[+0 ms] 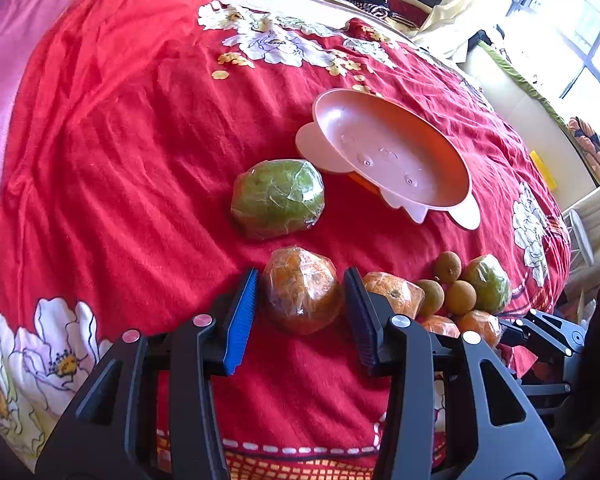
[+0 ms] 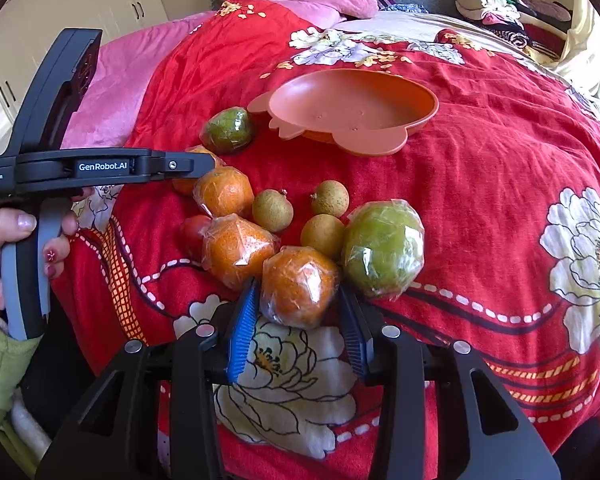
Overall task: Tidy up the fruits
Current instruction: 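Close the left tool on a wrapped orange while the right tool grasps another wrapped orange, then lift both wrapped oranges and carry them over the pink bowl with both tools, then open the right tool into the bowl while the left tool releases its orange there, then withdraw both open tools from the pink bowl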
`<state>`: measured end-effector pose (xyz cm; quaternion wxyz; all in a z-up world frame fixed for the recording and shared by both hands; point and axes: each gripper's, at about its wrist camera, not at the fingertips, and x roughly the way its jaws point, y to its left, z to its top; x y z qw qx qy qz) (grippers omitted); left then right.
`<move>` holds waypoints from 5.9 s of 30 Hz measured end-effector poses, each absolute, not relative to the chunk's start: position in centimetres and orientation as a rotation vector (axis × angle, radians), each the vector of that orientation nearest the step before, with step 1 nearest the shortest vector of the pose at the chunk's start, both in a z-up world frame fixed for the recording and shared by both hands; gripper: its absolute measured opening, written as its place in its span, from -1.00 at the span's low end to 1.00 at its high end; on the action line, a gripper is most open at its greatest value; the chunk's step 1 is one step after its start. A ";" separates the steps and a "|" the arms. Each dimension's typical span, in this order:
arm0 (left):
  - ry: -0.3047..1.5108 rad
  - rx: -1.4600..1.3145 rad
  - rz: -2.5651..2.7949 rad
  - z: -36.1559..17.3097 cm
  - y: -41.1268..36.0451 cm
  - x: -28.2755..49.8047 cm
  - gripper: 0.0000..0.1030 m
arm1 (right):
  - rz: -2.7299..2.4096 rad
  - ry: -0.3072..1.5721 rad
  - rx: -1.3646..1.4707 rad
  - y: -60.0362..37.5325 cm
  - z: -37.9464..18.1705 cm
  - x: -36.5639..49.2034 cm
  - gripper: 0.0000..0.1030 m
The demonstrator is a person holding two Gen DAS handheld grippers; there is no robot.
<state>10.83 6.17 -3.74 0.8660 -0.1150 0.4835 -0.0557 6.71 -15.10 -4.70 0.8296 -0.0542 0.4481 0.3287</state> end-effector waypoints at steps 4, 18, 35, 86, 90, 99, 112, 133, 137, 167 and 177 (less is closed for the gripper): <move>1.022 -0.241 -0.124 -4.1 6.1 11.3 -0.29 | 0.710 0.945 -0.113 -15.1 -4.8 6.9 -0.35; 0.987 -0.256 -0.137 -2.3 6.4 10.6 -0.32 | 0.773 0.897 -0.074 -15.7 -1.8 6.9 -0.36; 0.938 -0.260 -0.154 1.3 5.6 13.7 -0.32 | 0.755 0.826 -0.051 -16.5 0.8 12.5 -0.36; 1.026 -0.183 -0.188 -2.3 1.5 21.9 -0.32 | 0.767 0.884 -0.155 -13.7 -2.4 18.6 -0.35; 1.025 -0.183 -0.189 -2.2 1.5 21.9 -0.32 | 0.766 0.886 -0.156 -13.6 -2.5 18.6 -0.34; 1.026 -0.180 -0.192 -2.2 1.4 22.0 -0.32 | 0.758 0.887 -0.145 -13.8 -2.4 18.6 -0.22; 1.029 -0.177 -0.193 -2.2 1.2 22.0 -0.31 | 0.741 0.871 -0.120 -14.8 -1.6 17.9 -0.02; 0.977 -0.207 -0.178 -0.3 1.9 20.5 -0.03 | 0.714 0.843 -0.093 -16.0 -0.2 16.7 0.16; 0.961 -0.210 -0.173 0.3 2.1 19.9 0.08 | 0.711 0.836 -0.090 -16.0 0.1 16.4 0.22; 0.863 -0.229 -0.097 4.0 4.2 15.8 0.81 | 0.666 0.777 -0.080 -16.9 2.2 14.8 0.79; 0.859 -0.227 -0.086 4.2 4.6 14.3 0.81 | 0.652 0.761 -0.075 -17.7 3.0 14.0 0.81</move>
